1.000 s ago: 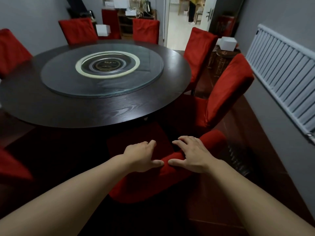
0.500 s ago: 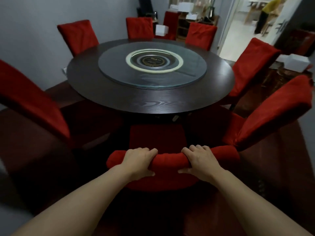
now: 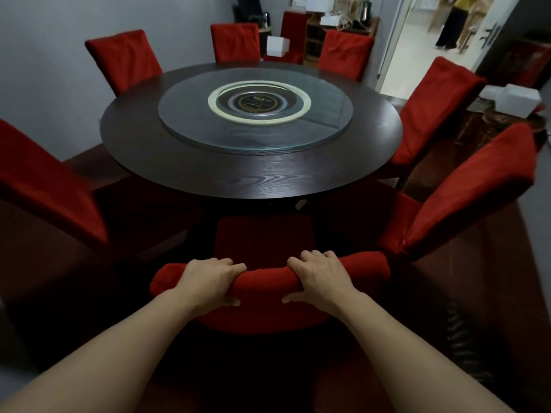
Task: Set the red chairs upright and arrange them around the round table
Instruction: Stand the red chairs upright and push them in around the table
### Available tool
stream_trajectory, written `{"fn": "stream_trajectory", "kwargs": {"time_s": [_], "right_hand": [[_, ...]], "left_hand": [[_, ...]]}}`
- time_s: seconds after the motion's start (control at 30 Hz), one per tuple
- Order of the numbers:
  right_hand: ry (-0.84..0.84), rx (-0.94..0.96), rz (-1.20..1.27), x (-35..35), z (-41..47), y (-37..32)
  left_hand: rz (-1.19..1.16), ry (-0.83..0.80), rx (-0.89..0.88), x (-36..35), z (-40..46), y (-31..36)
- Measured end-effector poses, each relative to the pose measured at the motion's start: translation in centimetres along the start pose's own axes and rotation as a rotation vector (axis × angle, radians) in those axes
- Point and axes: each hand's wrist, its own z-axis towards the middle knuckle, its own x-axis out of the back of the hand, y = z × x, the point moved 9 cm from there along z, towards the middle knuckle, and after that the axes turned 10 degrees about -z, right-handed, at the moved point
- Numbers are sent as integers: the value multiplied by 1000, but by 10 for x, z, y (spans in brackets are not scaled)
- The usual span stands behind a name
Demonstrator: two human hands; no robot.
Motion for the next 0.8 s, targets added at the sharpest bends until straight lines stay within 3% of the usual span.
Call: {"fn": "stream_trajectory", "kwargs": {"time_s": [0.27, 0.8], "right_hand": [[-44, -75, -5, -1, 8, 29], [-73, -15, -30, 3, 4, 31]], "left_hand": [[-22, -8, -4, 1, 31, 11], [-19, -6, 26, 6, 28, 16]]}}
